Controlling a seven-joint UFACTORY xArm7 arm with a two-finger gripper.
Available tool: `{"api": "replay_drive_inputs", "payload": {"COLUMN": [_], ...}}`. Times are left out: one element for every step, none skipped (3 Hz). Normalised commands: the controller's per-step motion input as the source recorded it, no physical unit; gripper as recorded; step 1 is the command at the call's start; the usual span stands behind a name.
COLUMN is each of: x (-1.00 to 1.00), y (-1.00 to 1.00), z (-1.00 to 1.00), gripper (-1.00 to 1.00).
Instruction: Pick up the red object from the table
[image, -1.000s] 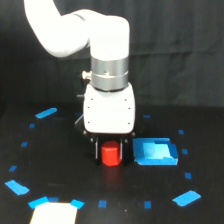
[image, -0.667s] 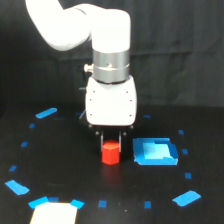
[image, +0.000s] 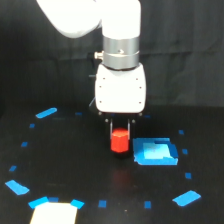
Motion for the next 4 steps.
{"api": "replay_drive_inputs", "payload": {"x": [1.00, 1.00, 0.98, 0.72], "y": [-0.67, -0.40, 0.09, 0.68], "z": [1.00, 1.00, 1.00, 1.00], "gripper": [-1.00, -0.75, -0.81, -1.00]}}
